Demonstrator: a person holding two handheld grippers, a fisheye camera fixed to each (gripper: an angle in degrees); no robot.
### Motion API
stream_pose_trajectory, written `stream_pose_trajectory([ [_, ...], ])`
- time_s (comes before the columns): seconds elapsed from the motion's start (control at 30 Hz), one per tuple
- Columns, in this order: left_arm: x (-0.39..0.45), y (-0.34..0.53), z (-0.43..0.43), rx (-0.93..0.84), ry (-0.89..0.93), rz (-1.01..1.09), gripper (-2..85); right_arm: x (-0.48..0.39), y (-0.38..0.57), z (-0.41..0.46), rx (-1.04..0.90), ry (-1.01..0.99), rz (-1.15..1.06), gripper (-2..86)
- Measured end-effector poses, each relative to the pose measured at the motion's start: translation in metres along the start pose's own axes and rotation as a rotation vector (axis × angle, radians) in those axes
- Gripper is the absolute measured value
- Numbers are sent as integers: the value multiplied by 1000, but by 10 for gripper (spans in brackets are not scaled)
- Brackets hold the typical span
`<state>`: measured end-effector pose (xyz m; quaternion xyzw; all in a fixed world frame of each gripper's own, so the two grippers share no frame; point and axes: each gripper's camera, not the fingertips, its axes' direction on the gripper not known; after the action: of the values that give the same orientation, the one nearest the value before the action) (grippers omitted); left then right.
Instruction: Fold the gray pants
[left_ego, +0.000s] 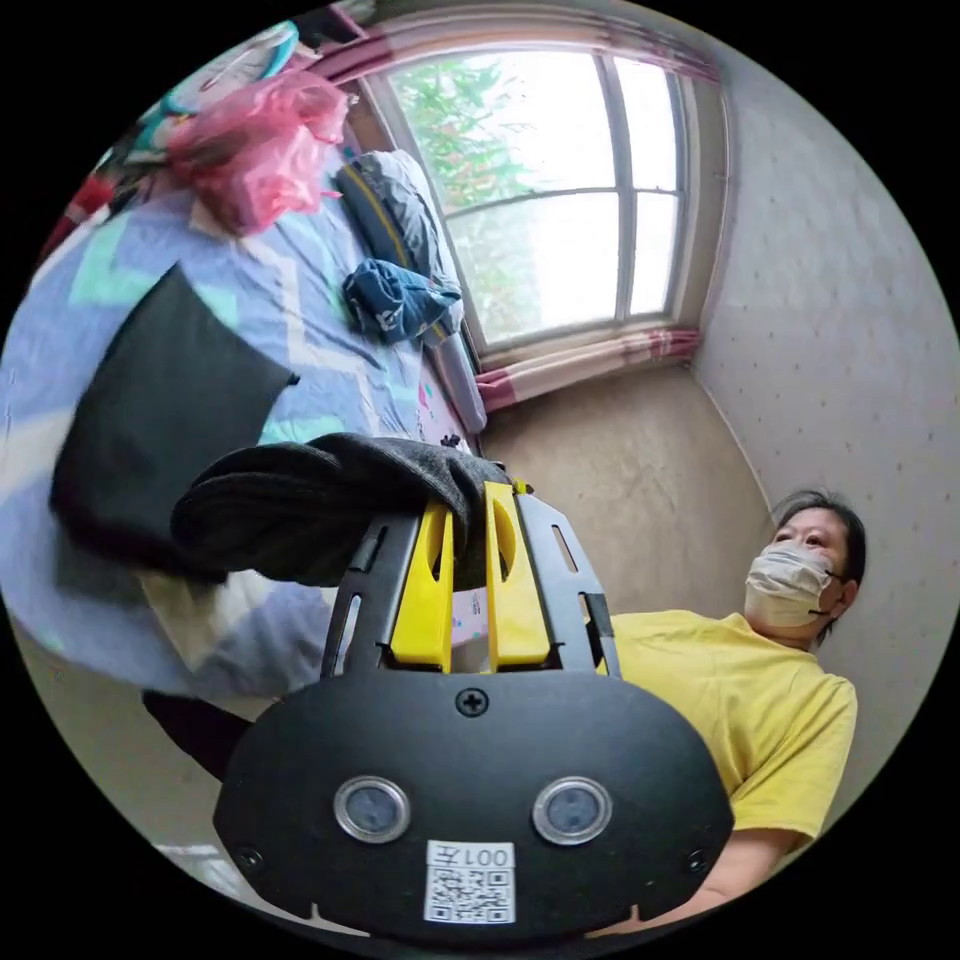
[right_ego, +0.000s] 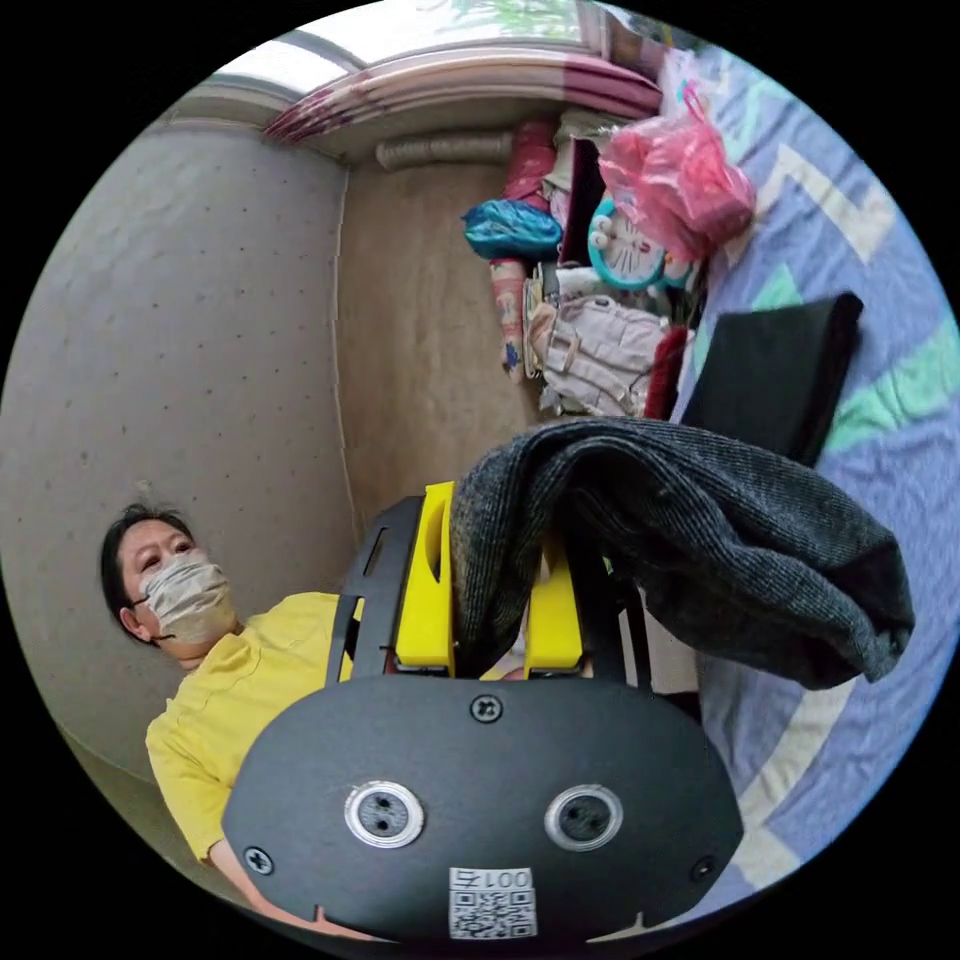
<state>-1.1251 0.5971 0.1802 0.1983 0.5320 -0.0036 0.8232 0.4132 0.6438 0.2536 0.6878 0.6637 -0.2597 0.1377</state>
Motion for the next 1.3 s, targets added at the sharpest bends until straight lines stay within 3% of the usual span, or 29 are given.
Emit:
stream_pose_trajectory([
  [0.17, 44, -130, -59, -146, -30, 192, 3, 4, -65, 27, 124, 68, -137, 96],
  [0.27, 39, -180, -89, -240, -64, 195, 5, 71, -58, 42, 206, 61, -15, 97],
  [0.43, -48, -197, -120, -428, -231, -154, 5, 228, 8, 63, 318, 52, 437, 101],
  [0.53, -69, -191, -131, -485, -286, -253, 5, 262, 34, 67, 338, 82, 529, 104],
  [0.77, -18, -213, -155, -485, -258, -158, 4, 237, 31, 67, 263, 124, 423, 106],
  [0.9, -19, -207, -158, -576, -338, -191, 6, 262, 62, 77, 268, 137, 536, 118],
  [1.3, -13, -175, -190, -430, -258, -266, -2, 222, 112, 76, 138, 191, 475, 149],
])
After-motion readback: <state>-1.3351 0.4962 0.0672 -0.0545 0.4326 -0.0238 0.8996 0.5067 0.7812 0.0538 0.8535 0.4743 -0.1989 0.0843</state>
